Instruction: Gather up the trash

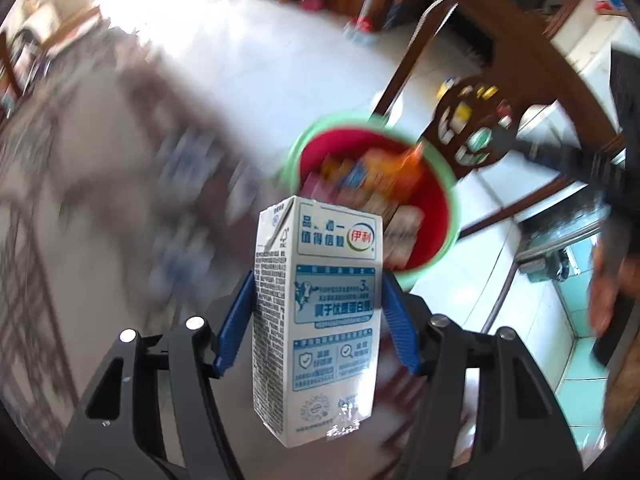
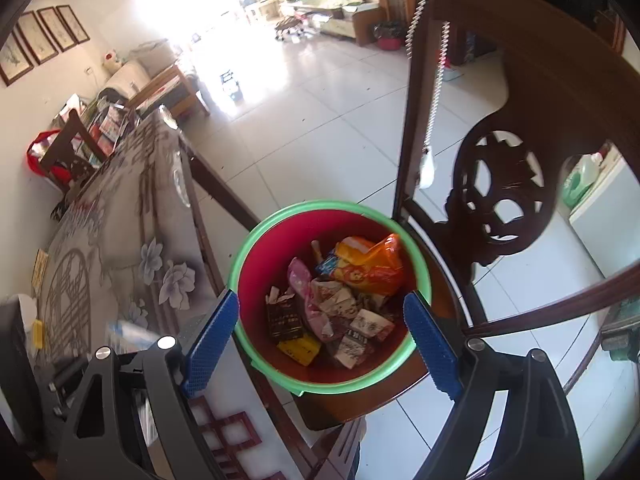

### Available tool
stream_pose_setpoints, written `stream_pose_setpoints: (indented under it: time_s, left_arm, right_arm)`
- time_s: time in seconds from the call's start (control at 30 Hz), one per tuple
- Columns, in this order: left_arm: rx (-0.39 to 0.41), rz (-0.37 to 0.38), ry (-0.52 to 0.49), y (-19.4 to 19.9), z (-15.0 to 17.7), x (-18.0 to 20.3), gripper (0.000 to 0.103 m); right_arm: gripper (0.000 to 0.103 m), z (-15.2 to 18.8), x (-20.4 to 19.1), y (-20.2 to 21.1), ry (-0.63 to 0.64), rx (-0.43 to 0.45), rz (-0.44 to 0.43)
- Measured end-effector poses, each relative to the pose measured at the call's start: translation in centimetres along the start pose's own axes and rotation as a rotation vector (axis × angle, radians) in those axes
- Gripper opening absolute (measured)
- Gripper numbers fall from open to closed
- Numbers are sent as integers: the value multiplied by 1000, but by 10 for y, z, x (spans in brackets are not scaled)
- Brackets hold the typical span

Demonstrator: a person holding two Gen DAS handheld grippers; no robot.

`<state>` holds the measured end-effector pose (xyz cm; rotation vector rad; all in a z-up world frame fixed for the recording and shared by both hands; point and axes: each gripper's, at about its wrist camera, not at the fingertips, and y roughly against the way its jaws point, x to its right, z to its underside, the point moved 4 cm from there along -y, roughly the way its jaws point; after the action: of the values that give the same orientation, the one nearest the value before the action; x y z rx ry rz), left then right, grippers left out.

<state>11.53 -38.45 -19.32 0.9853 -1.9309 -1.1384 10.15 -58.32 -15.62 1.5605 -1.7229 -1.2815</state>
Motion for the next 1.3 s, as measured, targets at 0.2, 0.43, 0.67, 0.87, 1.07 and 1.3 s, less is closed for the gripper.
stream_pose_setpoints:
  time_s: [0.2, 0.43, 0.67, 0.87, 1.07, 1.3]
  left_arm:
    - [155, 18, -103, 13, -63, 45, 81]
    - [247, 7, -54, 59, -50, 32, 89]
    - [329, -41, 22, 112, -20, -13, 94]
    - [385, -92, 74, 164, 16, -63, 98]
    - [427, -123, 135, 203, 49, -107, 98]
    - [489, -153, 202, 237, 84, -148, 98]
  right_arm:
    - [82, 11, 11, 27, -28, 45, 69]
    - [82, 33, -10, 50, -15, 72, 101]
    - [91, 53, -65, 68, 30, 114, 78]
    - [96, 72, -124, 84, 77, 153, 45]
    - [96, 88, -179, 95, 134, 176, 14]
    - [96, 106, -231, 103, 207, 194, -22]
